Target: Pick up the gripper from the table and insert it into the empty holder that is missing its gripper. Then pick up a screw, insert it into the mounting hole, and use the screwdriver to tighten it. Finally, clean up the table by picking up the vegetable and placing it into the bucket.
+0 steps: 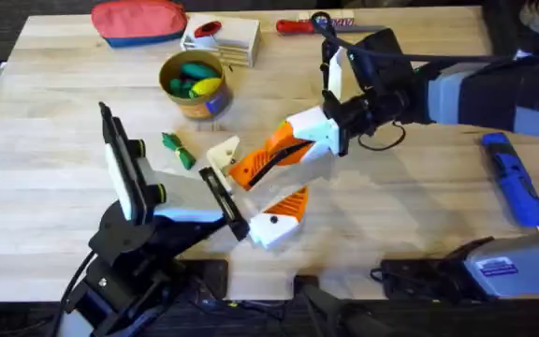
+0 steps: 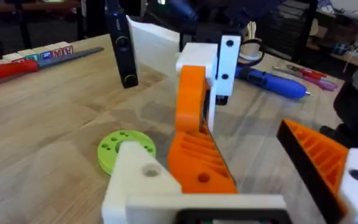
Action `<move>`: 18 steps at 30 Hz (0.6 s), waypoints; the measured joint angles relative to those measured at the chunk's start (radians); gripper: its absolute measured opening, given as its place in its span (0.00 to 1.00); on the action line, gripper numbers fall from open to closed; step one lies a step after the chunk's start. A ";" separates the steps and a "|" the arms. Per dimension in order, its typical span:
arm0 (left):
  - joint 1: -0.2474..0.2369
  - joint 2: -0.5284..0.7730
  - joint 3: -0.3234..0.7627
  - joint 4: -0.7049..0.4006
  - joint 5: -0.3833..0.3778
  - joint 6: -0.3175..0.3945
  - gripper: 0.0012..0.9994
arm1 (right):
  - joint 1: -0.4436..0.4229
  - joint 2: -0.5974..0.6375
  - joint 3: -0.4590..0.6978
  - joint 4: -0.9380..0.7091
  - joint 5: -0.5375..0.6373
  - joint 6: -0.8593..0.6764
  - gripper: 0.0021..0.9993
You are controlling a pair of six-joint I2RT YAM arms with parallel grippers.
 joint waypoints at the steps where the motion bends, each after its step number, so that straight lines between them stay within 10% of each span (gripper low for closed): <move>1: 0.000 0.000 0.000 0.000 0.003 0.000 0.95 | -0.002 0.000 0.000 0.000 -0.003 0.003 0.00; 18: -0.003 0.000 0.000 0.000 0.001 0.000 0.95 | -0.054 0.000 0.000 0.038 -0.006 0.055 0.00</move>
